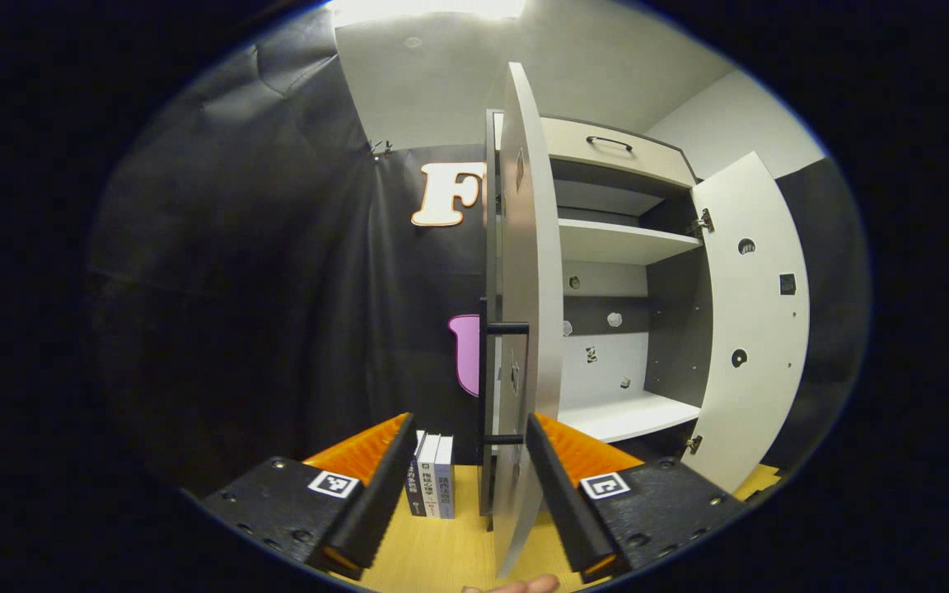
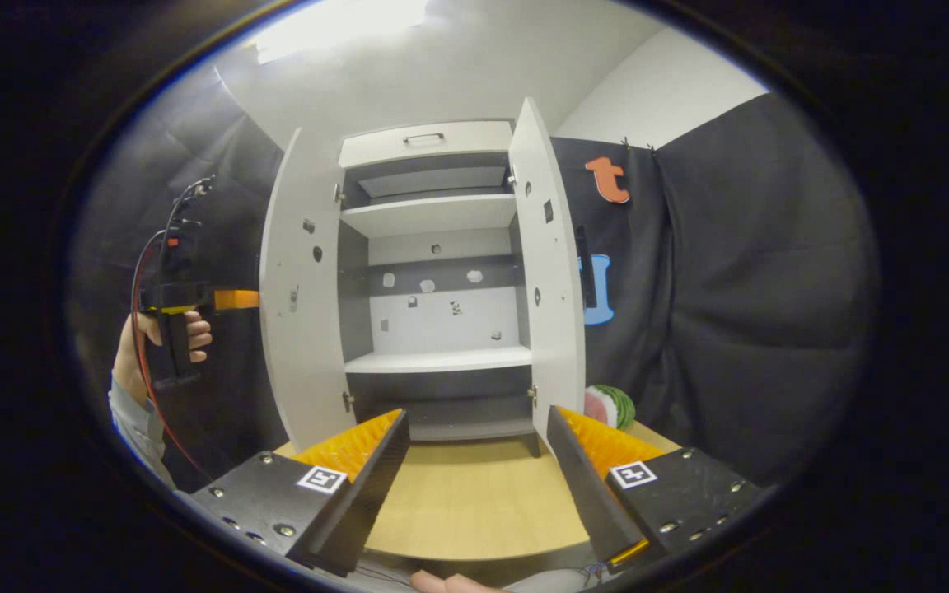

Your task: Open the right door of the double-door shoe cabinet with the right hand, and open the left door with the left hand.

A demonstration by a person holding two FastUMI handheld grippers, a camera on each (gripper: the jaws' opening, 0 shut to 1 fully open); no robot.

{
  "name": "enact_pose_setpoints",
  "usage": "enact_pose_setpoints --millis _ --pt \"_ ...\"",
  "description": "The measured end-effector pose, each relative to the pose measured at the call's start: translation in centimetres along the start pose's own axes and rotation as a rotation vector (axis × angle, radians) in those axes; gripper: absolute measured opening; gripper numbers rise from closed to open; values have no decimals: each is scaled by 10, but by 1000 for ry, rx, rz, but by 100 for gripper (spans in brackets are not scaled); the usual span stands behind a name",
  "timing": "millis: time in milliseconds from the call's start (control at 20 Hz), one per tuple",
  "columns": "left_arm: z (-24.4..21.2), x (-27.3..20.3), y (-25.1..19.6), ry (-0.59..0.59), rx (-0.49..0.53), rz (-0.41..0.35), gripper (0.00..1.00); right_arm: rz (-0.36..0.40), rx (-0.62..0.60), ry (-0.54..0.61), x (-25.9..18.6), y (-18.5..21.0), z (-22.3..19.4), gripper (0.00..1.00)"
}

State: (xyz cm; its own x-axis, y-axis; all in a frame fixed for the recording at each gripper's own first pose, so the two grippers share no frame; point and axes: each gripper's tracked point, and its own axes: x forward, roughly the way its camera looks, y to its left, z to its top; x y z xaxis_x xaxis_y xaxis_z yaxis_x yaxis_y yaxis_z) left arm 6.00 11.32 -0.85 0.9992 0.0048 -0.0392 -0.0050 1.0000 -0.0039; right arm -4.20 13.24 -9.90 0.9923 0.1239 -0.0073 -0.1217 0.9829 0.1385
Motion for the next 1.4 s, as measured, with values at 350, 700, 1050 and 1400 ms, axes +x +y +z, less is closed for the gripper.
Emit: enact_pose_setpoints --millis 350,700,1050,1400 --pt "-1 -66 -20 -2 3 42 96 -50 -38 -73 -15 -16 29 97" --pt "-8 -129 -52 -33 -24 15 93 -68 -44 -104 -32 -28 38 100" --pt "-33 -170 -46 -58 -88 67 96 -58 -52 -116 -35 -27 40 100" --pt "-55 -165 -48 -15 -42 51 93 -61 -60 -121 -35 -25 43 100"
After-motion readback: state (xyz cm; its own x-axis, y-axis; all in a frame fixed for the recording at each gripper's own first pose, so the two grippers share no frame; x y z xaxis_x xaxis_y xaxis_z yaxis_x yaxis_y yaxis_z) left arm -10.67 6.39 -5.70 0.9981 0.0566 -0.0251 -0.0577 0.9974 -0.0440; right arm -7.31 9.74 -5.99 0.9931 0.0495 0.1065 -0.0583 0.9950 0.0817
